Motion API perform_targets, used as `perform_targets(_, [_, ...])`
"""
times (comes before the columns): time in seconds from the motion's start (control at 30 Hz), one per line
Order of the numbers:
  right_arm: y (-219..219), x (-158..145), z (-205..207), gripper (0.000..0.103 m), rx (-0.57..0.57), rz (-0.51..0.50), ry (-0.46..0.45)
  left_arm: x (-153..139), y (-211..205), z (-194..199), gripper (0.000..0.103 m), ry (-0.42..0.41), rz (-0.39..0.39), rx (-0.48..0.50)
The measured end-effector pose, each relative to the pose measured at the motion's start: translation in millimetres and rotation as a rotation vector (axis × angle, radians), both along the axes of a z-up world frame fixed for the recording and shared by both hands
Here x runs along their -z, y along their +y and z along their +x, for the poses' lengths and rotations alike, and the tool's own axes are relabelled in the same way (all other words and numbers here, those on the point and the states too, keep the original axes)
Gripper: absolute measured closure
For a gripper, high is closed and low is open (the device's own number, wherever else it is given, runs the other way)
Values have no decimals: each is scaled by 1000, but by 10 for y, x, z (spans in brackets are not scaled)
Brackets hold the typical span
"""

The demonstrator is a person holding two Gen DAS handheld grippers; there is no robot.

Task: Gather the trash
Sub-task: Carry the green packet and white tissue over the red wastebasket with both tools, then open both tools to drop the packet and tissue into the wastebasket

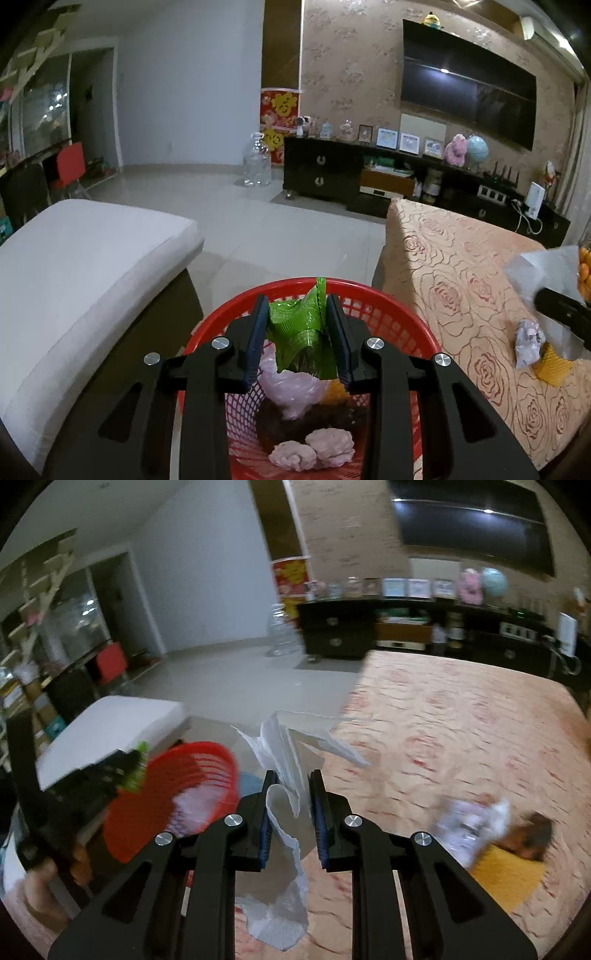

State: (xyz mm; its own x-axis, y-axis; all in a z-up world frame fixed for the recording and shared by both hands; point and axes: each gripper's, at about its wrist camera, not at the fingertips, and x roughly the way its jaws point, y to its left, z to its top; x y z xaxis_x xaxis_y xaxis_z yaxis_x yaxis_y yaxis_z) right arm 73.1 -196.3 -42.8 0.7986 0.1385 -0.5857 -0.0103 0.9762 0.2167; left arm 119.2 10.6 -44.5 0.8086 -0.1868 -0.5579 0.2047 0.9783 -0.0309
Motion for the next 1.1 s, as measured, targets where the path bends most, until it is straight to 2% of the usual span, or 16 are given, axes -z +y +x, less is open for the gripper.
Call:
perform_targets(0.23, [394, -23, 332, 84, -89, 34, 18, 46, 126, 43, 72, 34, -20, -41])
perform_targets(0.6, [615, 194, 742, 83, -149, 131, 107, 116, 259, 120, 71, 89, -46, -72])
perform_targets(0.67, [659, 207, 765, 81, -164, 138, 118, 124, 263, 140, 67, 93, -51, -74])
perform_targets(0.7, [670, 218, 771, 75, -167, 144, 125, 123, 269, 141, 64, 95, -56, -73])
perform_targets(0.77, [670, 230, 748, 66, -158, 148, 125, 120, 276, 164, 47, 104, -65, -76])
perform_targets(0.83, [640, 234, 729, 59, -148, 157, 124, 121, 312, 167, 41, 108, -85, -87])
perform_targets(0.93, [600, 241, 696, 54, -142, 166, 122, 108, 348, 164, 35, 107, -111, -91])
perform_targets(1.1, [633, 233, 688, 49, -173, 167, 124, 90, 360, 159, 33, 101, -123, -101])
